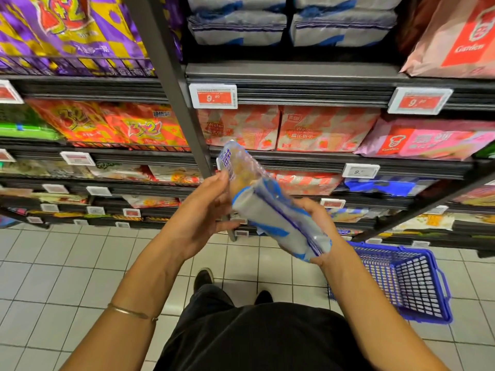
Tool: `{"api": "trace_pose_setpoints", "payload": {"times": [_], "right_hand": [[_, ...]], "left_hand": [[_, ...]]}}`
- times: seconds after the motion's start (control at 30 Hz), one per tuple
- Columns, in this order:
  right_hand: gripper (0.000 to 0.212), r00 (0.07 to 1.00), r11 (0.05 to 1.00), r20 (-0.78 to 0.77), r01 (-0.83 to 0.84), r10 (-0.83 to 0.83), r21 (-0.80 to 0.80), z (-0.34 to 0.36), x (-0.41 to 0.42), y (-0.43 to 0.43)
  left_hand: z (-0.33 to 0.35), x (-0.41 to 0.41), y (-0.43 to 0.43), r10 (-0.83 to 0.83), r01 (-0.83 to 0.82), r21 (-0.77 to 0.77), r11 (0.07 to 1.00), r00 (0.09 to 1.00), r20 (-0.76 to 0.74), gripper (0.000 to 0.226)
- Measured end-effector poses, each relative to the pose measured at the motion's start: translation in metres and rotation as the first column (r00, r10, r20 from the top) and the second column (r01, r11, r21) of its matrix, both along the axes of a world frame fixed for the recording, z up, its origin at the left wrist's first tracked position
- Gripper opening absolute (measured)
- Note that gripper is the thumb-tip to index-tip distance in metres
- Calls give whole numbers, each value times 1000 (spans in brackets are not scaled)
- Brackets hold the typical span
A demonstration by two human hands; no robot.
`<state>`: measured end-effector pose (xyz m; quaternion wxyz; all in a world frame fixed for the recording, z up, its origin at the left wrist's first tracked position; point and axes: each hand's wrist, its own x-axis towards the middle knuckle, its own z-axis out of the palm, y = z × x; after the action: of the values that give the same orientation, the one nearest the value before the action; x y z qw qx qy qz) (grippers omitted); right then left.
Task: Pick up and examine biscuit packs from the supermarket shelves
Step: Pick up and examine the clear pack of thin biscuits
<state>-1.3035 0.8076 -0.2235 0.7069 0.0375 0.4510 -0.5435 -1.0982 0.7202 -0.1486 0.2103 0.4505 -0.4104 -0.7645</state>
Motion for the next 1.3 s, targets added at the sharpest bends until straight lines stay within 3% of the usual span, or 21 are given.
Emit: {"api": "trace_pose_setpoints", "payload": {"times": [0.13, 0.23, 0.33, 0.47, 0.67, 0.8, 1.07, 1.17, 1.3], "right_hand": [[53, 970, 999, 241, -40, 33, 23, -10, 11, 6], [57, 953, 998, 296, -66, 57, 20, -11, 11, 6], [36, 977, 998, 205, -60, 59, 0, -11, 6, 5], [41, 994, 990, 30, -98, 101, -100, -10, -9, 9], [73, 979, 954, -199, -97, 40, -283, -4, -9, 1], [77, 932, 941, -361, -152, 34, -303, -3, -11, 0], [70, 906, 881, -414, -262, 85, -393, 13, -22, 3], [74, 920, 808, -367, -321, 141, -495, 27, -25, 4], [73, 908, 762, -390, -361, 154, -538, 44, -15, -3]], "left_hand": [[2, -7, 1, -5, 4, 23, 1000, 998, 63, 76], [1, -7, 0, 6, -10, 92, 996, 999, 43, 70], [-5, 1, -7, -22, 24, 131, 991, 1000, -18, 55], [-11, 19, -15, -53, 91, 178, 980, 977, -208, 48], [-24, 17, -14, -107, 104, -41, 994, 991, -75, 43], [-27, 19, -14, -83, 73, -112, 991, 993, -88, 40], [-33, 22, -14, 38, -59, -169, 984, 992, -123, 52], [-33, 18, -14, 113, -138, -101, 985, 968, -224, 56], [-43, 9, -15, 160, -100, 202, 974, 939, -306, 60]]}}
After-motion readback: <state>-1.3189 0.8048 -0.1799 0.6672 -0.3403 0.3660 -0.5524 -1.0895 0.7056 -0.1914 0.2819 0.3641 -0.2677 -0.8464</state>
